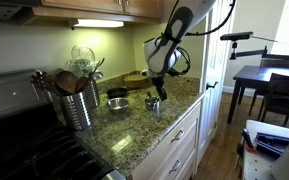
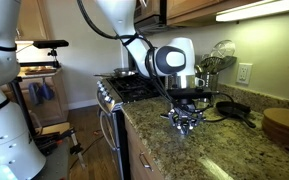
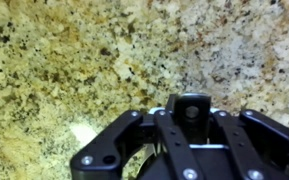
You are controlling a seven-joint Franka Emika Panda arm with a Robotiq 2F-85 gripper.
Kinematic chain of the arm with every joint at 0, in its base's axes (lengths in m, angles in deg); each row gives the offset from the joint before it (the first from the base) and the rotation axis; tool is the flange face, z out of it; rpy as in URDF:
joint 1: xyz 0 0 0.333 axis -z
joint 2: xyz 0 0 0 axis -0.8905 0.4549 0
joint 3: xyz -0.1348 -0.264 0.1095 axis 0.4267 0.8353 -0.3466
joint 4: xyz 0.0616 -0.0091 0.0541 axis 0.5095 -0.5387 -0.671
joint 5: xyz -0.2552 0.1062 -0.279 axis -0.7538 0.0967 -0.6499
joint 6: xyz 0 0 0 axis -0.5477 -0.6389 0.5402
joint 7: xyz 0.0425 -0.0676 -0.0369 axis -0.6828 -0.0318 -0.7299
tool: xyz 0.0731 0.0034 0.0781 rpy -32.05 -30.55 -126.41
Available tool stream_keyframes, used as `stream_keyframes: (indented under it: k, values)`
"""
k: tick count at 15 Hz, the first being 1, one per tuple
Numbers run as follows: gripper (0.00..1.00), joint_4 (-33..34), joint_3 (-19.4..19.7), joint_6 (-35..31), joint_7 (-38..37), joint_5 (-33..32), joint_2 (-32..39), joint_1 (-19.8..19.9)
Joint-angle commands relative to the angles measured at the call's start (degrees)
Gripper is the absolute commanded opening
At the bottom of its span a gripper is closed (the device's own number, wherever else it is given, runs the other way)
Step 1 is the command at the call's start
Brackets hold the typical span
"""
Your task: Unstack the pots on the table
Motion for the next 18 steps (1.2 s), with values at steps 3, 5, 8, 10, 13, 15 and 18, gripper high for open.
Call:
stream_keyframes:
  k: [3,5,8,10,13,15,18]
  values:
    - [0.07,-1.1,0.1,-1.3,-1.4,-1.8,-1.8,0.3]
    - [0.07,-1.2,0.1,-1.5,-1.5,-1.7,-1.9,0.3]
    - [0.07,-1.4,0.2,-1.6,-1.8,-1.7,-2.1,0.4]
    - [0.07,-1.6,0.3,-1.8,-2.0,-1.8,-2.3,0.4]
    - [0.07,-1.8,0.6,-2.2,-2.5,-1.8,-2.6,0.5]
    - [0.07,-2.0,0.7,-2.3,-2.7,-1.8,-3.0,0.6]
    - [0.07,-2.3,0.9,-2.6,-3.1,-1.6,-3.7,0.8]
